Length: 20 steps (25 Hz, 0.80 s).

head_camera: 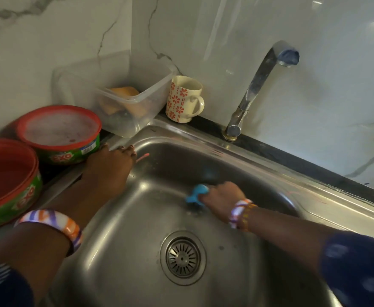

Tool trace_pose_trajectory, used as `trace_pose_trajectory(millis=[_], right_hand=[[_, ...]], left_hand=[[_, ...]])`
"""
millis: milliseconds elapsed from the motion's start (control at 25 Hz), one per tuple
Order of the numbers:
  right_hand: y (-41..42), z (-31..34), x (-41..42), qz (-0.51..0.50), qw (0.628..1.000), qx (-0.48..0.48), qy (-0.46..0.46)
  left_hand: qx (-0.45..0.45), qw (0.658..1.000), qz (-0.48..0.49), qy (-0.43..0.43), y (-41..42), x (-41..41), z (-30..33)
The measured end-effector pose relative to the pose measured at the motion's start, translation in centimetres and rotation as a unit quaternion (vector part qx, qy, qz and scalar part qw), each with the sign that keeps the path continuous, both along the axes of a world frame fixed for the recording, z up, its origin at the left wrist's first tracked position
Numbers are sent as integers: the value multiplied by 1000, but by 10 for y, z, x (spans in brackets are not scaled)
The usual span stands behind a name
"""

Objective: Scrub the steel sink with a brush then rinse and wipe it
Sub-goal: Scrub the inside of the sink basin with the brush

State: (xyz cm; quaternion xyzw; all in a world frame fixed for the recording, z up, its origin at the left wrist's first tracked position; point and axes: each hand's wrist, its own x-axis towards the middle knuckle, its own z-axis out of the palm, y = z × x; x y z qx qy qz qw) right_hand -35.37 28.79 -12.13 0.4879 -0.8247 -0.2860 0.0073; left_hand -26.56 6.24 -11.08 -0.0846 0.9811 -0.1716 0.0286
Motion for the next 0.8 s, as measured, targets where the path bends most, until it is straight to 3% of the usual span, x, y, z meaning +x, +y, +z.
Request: trace_pose_trajectory(millis=[160, 240, 400, 520, 640, 800], right_hand=[[-89, -7, 3, 100, 993, -54, -38], [-74, -9, -5, 111, 993, -32, -28], [35, -11, -3, -104, 989, 100, -25], [77, -11, 21, -229, 968, 96, -47], [41, -17, 26, -327, 936, -96, -91], [-52, -50, 24, -387, 817, -341, -258]], left_hand=[[8, 1000, 15, 5, 4, 1, 4], [11, 1000, 20, 13, 6, 3, 8], [12, 1000, 19, 17, 1, 1, 3], [30, 999, 12, 17, -4, -1, -2], [50, 999, -3, 14, -5, 6, 2], [91, 995, 18, 45, -5, 33, 7]])
